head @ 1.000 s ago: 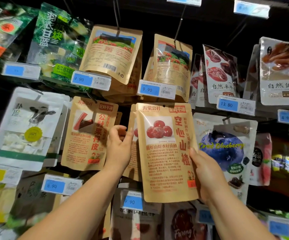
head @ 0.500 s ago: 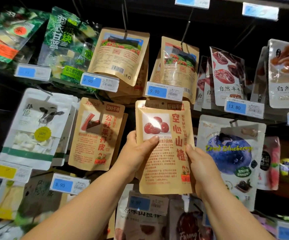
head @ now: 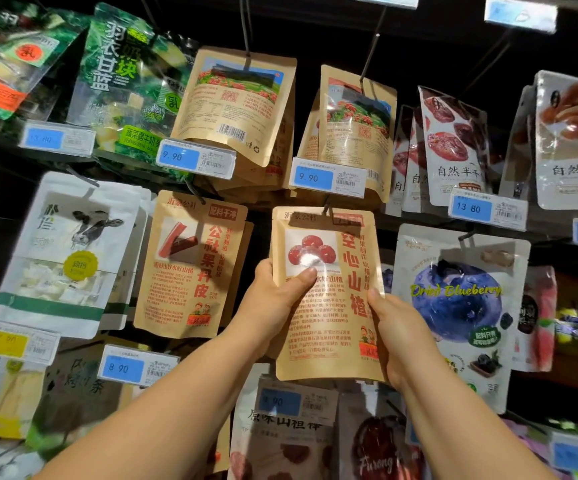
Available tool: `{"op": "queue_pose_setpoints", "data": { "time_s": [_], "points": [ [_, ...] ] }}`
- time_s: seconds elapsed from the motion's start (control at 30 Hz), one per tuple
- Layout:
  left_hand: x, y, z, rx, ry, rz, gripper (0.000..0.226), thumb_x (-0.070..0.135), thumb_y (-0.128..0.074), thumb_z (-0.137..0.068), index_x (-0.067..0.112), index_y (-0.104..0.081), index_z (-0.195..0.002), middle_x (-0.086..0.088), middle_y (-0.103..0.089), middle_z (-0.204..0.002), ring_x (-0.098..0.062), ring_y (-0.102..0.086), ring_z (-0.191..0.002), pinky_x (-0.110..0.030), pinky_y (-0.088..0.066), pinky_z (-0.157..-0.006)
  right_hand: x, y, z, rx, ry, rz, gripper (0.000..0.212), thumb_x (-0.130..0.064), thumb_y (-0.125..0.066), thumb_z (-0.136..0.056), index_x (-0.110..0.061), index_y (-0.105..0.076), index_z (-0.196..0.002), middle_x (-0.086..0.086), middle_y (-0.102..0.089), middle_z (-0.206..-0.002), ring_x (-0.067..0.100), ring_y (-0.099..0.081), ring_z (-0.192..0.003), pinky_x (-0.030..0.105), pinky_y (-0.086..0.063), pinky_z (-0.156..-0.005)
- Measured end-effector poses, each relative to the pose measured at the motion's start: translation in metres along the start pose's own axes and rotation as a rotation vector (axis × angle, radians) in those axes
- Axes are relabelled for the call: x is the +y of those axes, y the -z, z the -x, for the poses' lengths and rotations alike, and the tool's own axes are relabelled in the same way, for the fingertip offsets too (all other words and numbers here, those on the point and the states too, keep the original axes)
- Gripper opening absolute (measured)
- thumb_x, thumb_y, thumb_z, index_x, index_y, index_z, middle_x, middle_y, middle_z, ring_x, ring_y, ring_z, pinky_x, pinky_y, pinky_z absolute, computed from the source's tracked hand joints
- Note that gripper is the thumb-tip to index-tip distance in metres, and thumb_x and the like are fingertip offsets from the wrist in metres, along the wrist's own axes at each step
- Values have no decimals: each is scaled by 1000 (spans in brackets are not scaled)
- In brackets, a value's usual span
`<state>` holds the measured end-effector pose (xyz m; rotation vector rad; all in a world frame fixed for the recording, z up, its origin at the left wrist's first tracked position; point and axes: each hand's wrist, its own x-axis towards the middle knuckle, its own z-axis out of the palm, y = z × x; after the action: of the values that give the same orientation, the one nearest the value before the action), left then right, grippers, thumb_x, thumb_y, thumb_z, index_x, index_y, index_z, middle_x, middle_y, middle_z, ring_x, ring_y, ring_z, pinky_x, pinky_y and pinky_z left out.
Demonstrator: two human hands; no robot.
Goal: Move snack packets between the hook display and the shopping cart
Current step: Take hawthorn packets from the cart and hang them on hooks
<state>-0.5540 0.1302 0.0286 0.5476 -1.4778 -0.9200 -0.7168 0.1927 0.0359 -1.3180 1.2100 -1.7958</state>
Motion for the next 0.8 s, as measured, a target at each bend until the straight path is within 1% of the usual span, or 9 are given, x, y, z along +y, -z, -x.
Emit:
{"op": "queue_pose_setpoints", "data": {
  "time_s": [0.1, 0.17, 0.33, 0.53, 0.63, 0.7, 0.73, 0.77, 0.8],
  "points": [
    [-4, 0, -5, 42, 49, -54, 55, 43, -69, -83, 22, -39, -124, 1, -66, -107, -16, -69, -92, -41, -56, -84, 7, -2, -11, 12, -32, 47, 24, -30, -47, -103, -12, -63, -102, 12, -74, -94, 31, -71, -87, 53, -56, -83],
    [-7, 1, -8, 63, 68, -93, 53, 43, -68, -84, 23, -39, -123, 1, -66, -106, -16, -68, -92, -40, -56, -83, 12, -4, -18, 18, -53, 81, 25, -31, -46, -103, -15, -64, -102, 10, -74, -97, 31, -71, -92, 55, -54, -87],
    [-19, 0, -17, 108, 83, -141, 50, 41, -66, -87, 21, -40, -124, 3, -65, -102, -13, -66, -89, -27, -50, -66, 24, -10, -33, 38, -93, 101, 24, -30, -43, -104, -18, -63, -102, 7, -72, -98, 26, -69, -92, 48, -54, -87],
    [-30, -3, -31, 166, 117, -176, 50, 41, -63, -88, 19, -39, -126, 1, -65, -103, -15, -65, -88, -28, -50, -65, 27, -17, -40, 24, -137, 178, 30, -35, -36, -105, -16, -58, -114, 6, -69, -106, 24, -65, -98, 44, -52, -88],
    [-29, -5, -30, 215, 121, -209, 53, 39, -64, -88, 19, -36, -128, -1, -62, -110, -14, -63, -88, -25, -48, -61, 29, -17, -40, 32, -131, 230, 30, -37, -36, -105, -17, -58, -109, 3, -68, -100, 23, -64, -95, 40, -51, -84],
    [-26, -6, -26, 259, 75, -251, 60, 36, -67, -86, 19, -32, -132, -2, -51, -127, -15, -58, -101, -25, -49, -66, 33, -16, -39, 58, -59, 325, 35, -40, -38, -103, -14, -62, -106, 3, -70, -100, 22, -65, -93, 40, -52, -86],
    [-26, -7, -23, 290, 31, -312, 65, 35, -68, -85, 20, -29, -135, -1, -42, -134, -17, -51, -111, -28, -50, -76, 35, -14, -38, 77, -5, 385, 38, -42, -40, -102, -13, -65, -106, 4, -71, -102, 22, -65, -95, 42, -52, -88],
    [-25, -9, -19, 327, -24, -401, 71, 34, -70, -83, 21, -26, -138, -3, -34, -139, -20, -42, -122, -34, -47, -91, 37, -13, -34, 101, 46, 419, 38, -43, -42, -101, -14, -65, -109, 4, -71, -106, 21, -65, -98, 42, -52, -91],
    [-23, -12, -14, 362, -88, -502, 75, 33, -70, -82, 22, -25, -140, -3, -27, -144, -22, -31, -131, -39, -38, -105, 37, -11, -29, 124, 83, 415, 37, -43, -45, -100, -14, -63, -115, 3, -69, -112, 20, -64, -101, 41, -51, -92]
  ]
}}
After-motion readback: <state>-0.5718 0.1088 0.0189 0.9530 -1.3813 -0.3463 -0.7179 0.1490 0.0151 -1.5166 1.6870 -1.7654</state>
